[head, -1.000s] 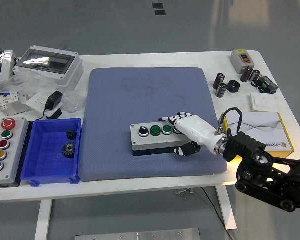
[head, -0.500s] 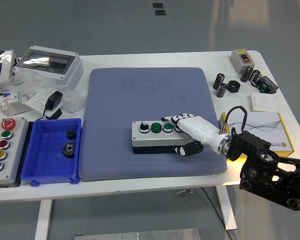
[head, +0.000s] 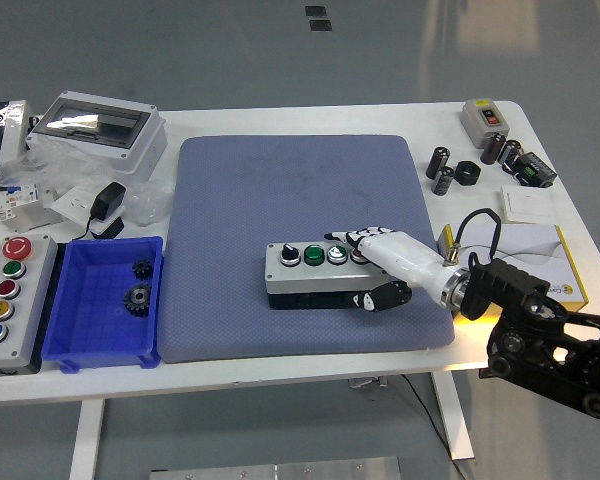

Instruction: Pick up the button,place it on the desk,press the button,press the button

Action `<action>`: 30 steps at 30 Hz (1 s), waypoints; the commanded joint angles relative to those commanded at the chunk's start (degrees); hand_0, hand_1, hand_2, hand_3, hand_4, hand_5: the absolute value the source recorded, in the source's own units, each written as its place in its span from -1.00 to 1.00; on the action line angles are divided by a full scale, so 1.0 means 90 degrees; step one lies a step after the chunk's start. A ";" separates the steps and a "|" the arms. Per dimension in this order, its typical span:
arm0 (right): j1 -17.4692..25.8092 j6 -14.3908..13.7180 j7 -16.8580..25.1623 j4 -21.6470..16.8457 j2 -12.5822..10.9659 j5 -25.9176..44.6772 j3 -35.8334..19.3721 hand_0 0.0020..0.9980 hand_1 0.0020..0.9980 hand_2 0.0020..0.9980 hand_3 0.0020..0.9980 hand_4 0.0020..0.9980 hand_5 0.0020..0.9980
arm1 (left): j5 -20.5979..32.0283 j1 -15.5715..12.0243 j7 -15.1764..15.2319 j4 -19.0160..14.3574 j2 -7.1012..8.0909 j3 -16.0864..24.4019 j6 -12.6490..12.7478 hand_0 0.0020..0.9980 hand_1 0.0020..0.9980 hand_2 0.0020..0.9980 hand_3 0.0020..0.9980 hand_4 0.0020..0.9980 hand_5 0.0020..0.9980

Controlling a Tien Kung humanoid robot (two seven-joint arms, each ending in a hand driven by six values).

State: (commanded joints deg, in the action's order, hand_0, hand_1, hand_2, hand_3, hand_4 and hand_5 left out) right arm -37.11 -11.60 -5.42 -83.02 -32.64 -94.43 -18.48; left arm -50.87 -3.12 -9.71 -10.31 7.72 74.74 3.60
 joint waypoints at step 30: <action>0.0043 0.0162 0.0044 -0.0023 -0.0067 0.0318 -0.0195 0.98 0.89 1.00 1.00 0.33 -0.90 | -0.0082 0.0022 -0.0009 0.0000 0.0021 0.0046 0.0010 0.31 0.26 0.24 0.41 0.63 -0.52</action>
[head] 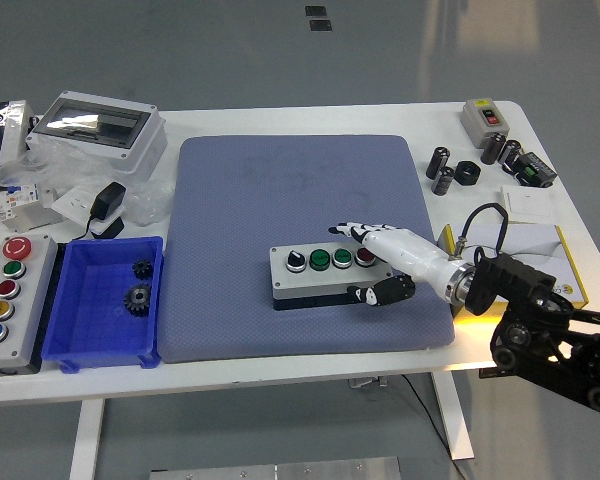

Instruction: Pick up the button,place it on the desk,press the button,press the button

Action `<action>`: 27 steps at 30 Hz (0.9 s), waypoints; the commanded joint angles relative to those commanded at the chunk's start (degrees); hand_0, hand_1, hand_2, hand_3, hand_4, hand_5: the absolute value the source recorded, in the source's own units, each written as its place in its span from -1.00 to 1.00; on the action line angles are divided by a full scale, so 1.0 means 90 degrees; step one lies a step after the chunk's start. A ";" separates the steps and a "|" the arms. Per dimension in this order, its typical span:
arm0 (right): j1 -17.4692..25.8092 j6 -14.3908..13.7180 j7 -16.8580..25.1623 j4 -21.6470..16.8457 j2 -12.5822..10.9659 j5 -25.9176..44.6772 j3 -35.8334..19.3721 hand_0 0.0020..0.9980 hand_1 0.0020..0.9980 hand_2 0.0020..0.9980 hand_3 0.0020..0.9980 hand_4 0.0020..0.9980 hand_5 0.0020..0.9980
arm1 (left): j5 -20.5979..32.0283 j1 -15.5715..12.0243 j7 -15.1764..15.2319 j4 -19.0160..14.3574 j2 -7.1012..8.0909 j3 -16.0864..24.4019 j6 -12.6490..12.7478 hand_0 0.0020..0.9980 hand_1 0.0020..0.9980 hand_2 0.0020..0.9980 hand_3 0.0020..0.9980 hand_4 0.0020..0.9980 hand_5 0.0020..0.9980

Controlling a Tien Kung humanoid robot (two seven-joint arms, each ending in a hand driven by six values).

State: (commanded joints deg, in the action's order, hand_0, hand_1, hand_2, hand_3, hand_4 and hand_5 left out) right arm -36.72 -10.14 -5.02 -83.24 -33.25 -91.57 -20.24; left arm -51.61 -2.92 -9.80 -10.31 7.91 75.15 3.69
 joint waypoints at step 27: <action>-0.0406 0.1880 -0.1522 -0.1967 -0.1575 0.1527 -0.1531 1.00 0.94 1.00 1.00 0.41 -0.89 | 0.0012 -0.0040 -0.0004 0.0000 0.0028 -0.0021 0.0017 0.31 0.26 0.24 0.37 0.64 -0.53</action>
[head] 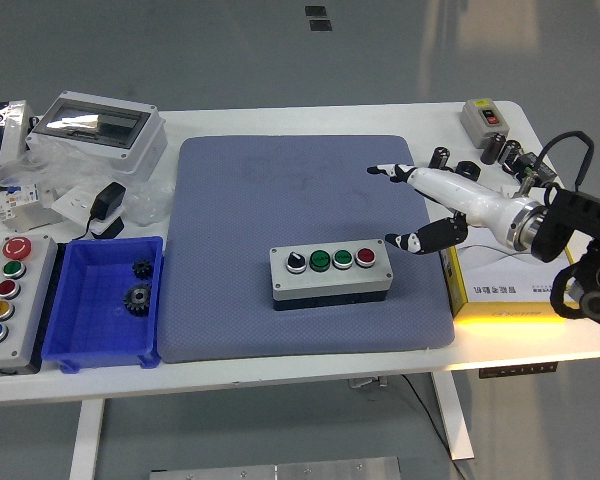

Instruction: Pick up the button,place it on the desk,press the button,press the button

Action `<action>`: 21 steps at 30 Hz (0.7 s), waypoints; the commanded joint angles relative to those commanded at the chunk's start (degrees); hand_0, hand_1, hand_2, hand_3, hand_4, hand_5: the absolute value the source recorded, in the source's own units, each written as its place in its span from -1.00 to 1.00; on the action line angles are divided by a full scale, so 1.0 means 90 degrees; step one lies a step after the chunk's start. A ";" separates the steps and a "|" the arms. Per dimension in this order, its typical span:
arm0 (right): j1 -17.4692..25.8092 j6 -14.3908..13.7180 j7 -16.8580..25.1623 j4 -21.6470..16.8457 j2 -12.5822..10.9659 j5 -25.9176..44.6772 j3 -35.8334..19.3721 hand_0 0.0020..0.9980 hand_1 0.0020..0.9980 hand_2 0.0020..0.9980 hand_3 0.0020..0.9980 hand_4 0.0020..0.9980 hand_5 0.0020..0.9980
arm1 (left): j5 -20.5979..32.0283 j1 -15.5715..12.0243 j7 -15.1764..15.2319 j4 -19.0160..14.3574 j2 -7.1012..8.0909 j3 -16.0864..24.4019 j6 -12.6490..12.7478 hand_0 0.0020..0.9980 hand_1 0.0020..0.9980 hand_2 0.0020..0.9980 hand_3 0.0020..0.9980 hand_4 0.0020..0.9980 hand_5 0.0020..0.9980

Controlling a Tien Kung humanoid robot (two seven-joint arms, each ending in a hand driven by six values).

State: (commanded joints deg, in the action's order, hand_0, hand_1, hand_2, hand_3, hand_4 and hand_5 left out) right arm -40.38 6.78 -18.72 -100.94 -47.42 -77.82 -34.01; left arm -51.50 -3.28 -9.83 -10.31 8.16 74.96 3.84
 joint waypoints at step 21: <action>-0.1172 0.2107 -0.1338 0.0275 0.0532 0.1142 0.0627 -0.92 -0.73 -0.48 1.00 -0.34 -0.98 | -0.0011 0.0016 -0.0029 0.0000 0.0054 0.0008 0.0013 0.31 0.26 0.24 0.36 0.64 -0.53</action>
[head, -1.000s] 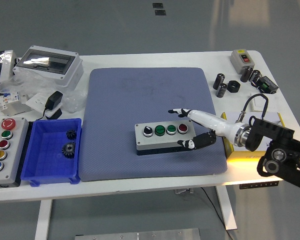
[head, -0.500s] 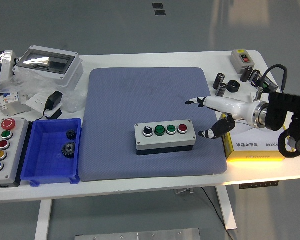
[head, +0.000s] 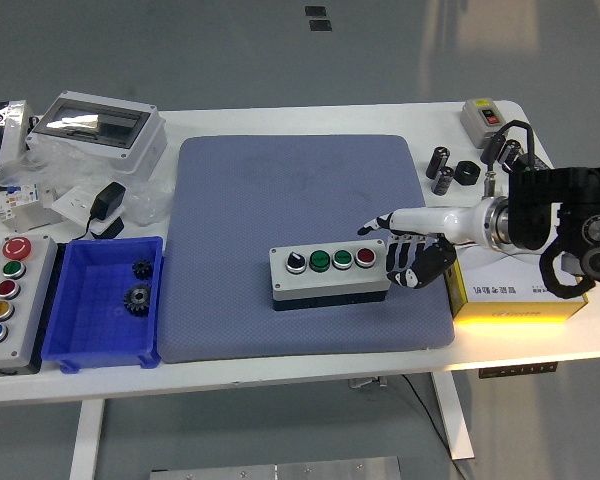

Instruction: Pick up the button,place it on the desk,press the button,press the button

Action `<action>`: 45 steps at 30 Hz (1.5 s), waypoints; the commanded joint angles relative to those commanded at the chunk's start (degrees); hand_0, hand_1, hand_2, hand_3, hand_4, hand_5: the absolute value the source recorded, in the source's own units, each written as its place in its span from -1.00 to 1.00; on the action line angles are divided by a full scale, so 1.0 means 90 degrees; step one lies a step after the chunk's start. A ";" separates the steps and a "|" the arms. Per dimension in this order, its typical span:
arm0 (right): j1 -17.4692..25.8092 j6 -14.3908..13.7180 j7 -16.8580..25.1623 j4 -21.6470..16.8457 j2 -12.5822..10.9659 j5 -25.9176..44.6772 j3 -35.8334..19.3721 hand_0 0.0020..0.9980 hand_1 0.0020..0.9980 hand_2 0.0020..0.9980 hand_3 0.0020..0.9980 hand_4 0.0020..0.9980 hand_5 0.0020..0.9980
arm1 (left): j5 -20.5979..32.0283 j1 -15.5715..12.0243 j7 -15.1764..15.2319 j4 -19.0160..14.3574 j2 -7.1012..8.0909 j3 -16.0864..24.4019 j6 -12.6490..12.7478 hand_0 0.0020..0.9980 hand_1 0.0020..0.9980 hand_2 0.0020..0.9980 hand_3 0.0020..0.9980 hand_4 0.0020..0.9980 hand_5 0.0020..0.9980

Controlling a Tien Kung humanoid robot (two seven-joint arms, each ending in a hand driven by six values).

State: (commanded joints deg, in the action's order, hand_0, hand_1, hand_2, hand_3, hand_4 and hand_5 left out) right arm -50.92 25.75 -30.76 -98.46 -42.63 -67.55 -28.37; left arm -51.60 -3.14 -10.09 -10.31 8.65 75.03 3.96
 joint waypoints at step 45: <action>0.0509 0.0171 0.0243 0.0161 0.0243 0.0539 -0.0682 -0.99 -0.85 -0.57 0.91 -0.41 -1.00 | 0.0010 -0.0009 0.0020 0.0000 -0.0030 -0.0003 0.0005 0.31 0.25 0.24 0.36 0.64 -0.52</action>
State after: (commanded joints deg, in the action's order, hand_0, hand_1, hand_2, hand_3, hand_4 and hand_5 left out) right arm -46.34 27.28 -28.58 -97.02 -40.44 -62.70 -34.50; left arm -51.51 -3.21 -9.92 -10.31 8.37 75.01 4.00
